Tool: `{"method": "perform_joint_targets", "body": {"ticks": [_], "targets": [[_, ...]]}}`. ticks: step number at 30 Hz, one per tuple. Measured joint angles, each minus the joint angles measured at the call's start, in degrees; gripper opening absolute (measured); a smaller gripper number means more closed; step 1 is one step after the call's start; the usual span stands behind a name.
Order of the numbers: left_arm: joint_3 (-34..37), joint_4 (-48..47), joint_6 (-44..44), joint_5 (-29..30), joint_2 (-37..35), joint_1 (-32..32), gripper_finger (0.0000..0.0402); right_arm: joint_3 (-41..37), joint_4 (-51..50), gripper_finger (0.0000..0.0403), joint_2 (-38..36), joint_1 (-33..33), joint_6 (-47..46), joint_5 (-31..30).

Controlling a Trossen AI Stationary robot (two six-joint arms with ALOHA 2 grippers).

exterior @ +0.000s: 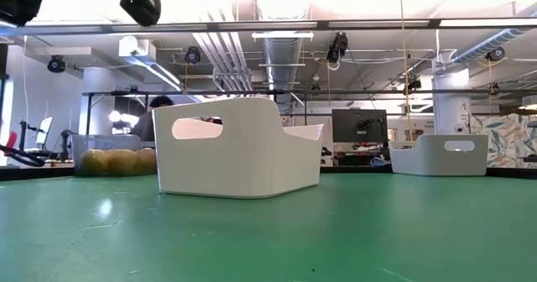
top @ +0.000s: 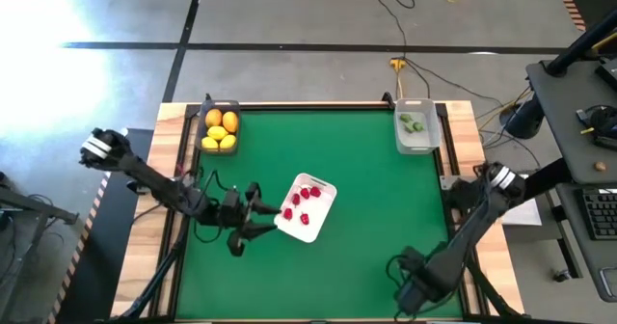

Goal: Sort produce into baskets
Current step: Put the green chili pepper into the grey bin

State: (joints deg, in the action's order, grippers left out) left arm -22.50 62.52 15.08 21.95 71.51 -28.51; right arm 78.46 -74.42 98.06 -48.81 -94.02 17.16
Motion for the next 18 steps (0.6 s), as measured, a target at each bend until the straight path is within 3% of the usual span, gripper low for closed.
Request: {"method": "perform_joint_targets", "body": {"ticks": [9,14,18], "targets": [[0.0,23.3,-1.4,0.0,14.0,-4.9,0.0178,-0.4,-0.3,0.0322,7.3,-2.7,6.2,14.4],[0.0,26.9,0.0,0.1,17.8,-5.8,0.0178,-1.4,-0.3,0.0351,10.2,-3.0,11.3,16.3],[0.0,27.0,0.5,0.1,18.2,-6.4,0.0178,-4.7,-0.5,0.0349,10.4,-2.9,13.9,17.8]]}}
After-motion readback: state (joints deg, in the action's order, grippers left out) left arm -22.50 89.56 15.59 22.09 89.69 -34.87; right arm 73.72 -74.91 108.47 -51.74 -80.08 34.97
